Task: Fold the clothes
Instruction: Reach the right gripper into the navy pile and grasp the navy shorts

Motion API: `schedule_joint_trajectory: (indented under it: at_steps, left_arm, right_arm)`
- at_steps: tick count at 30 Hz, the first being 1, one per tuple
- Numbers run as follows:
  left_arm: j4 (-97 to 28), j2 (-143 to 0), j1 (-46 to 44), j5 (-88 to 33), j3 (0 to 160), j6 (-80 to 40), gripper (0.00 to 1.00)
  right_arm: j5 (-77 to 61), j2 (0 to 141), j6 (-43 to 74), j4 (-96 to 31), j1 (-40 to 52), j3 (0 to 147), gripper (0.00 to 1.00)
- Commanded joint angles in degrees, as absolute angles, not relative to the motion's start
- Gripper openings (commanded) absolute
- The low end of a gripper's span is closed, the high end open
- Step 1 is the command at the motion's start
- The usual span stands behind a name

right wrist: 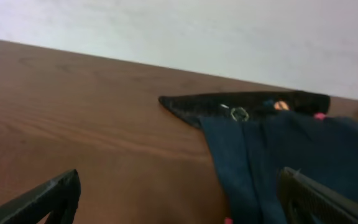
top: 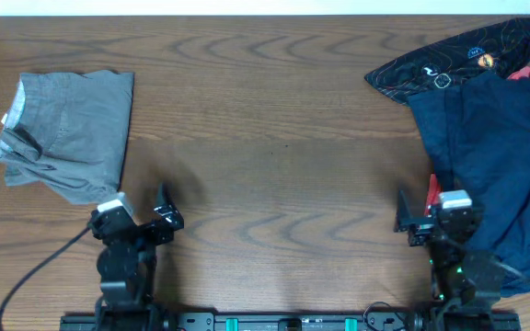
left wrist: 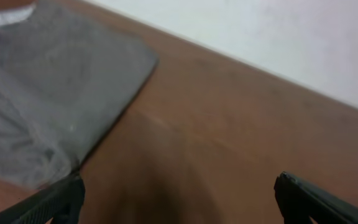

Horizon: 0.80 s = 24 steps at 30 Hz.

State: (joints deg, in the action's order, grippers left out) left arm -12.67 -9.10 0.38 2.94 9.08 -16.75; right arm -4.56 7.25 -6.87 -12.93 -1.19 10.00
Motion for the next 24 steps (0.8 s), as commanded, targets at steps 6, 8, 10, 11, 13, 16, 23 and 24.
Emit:
schedule_joint_trajectory:
  at_steps: [6,8,10,11,13,16,23,24]
  left_arm:
    - [-24.4,-26.8,0.7,1.9,29.1,-16.3,0.98]
    - [-27.1,-30.9,0.7,1.9,32.8,-16.1,0.98]
    - [-30.9,-34.9,0.7,1.9,36.9,-16.1,0.98]
    - [-32.8,-36.9,0.7,1.9,39.0,-16.1,0.98]
    - [-35.7,-40.0,0.7,1.9,41.8,-16.1,0.98]
    - [-38.0,-43.9,0.7,1.9,44.2,-16.1,0.98]
    - [-38.4,-48.7,0.7,1.9,44.3,-16.2,0.98]
    - [-38.4,-49.0,0.7,1.9,44.3,-16.2,0.98]
  right_arm:
    - [2.6,30.4,-5.6,-22.2,-0.9,28.0,0.99]
    - [3.6,37.8,-5.6,-26.0,-1.1,32.9,0.99]
    - [4.7,46.3,-5.6,-31.7,-1.9,38.8,0.99]
    - [4.9,51.2,-5.5,-34.9,-2.6,42.2,0.99]
    - [4.7,58.8,-5.6,-38.8,-3.6,47.3,0.99]
    - [4.1,68.7,-5.6,-40.5,-4.1,53.5,0.99]
    - [14.5,83.2,-1.2,-33.7,-6.3,55.8,0.85]
    - [16.6,84.5,0.4,-33.6,-6.9,55.8,0.83]
